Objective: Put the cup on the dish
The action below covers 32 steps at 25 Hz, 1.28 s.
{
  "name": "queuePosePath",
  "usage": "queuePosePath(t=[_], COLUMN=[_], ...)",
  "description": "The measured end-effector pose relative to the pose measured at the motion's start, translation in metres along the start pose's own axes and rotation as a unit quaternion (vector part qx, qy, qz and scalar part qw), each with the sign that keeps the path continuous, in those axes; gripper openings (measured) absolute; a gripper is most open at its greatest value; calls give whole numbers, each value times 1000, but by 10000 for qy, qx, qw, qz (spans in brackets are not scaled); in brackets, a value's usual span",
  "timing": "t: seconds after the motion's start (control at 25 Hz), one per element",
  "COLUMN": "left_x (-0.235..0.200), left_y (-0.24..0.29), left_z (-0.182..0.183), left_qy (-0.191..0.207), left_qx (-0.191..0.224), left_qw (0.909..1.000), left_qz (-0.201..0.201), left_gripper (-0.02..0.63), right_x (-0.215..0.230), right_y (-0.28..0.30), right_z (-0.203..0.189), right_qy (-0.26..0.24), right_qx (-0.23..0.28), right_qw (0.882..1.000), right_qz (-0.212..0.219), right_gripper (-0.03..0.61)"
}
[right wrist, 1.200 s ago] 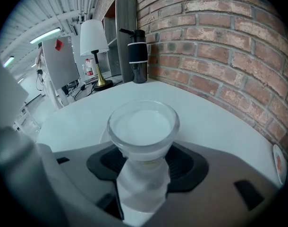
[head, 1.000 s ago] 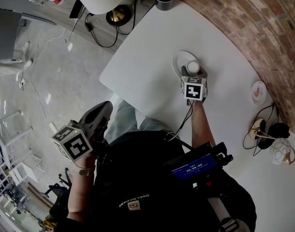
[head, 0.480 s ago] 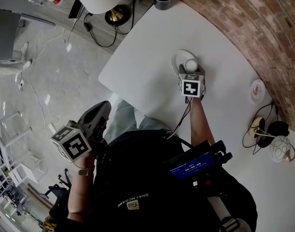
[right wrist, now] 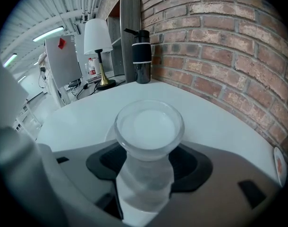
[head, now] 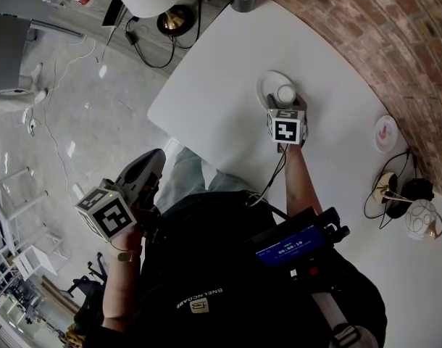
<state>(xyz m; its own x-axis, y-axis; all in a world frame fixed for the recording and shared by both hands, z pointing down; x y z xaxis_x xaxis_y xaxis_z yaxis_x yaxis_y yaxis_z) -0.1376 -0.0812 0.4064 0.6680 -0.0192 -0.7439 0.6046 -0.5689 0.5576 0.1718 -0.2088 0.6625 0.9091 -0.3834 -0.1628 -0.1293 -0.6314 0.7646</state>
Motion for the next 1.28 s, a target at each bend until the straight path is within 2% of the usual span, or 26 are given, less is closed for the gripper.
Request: queuePosePath(t=[0.4,0.68,0.88,1.0,1.28], left_x=[2,3,3,3,10], left_y=[-3,-7,-9,-8,-4], left_z=[-7,-9,-6,-1,17], left_qy=[10,63,134,244,433], left_qx=[12,17,-24,-23,-251], left_qw=[10000,10000,9997,9985,9955], left_qz=[-20,-58,-206,-495,-807], left_gripper=[6,6,6,6,6], right_x=[0,-2,-3,-3,1], right_y=[-11,-27,-45,-56,-90], right_z=[-2,3,10,14,25], right_qy=[99,376,495,588,976], right_qx=[95,239,368,448,573], right_qw=[9999,9989,9980,9972,9936], right_qz=[35,120,119,98,-64], right_gripper=[275,275,275,275,275])
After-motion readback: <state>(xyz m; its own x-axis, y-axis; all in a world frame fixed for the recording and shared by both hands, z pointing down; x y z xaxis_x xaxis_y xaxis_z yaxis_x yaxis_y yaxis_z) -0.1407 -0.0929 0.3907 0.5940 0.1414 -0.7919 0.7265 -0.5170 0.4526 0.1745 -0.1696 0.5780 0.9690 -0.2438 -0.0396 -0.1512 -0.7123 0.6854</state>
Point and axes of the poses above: the fingertips, and each gripper's own axes: y forward along the fingers, x to its right, z out of its top, the point moved 2 cm from there along -y, backward along the fingers, and after that the axes turned 12 degrees about -y, right-handed, at the moved point
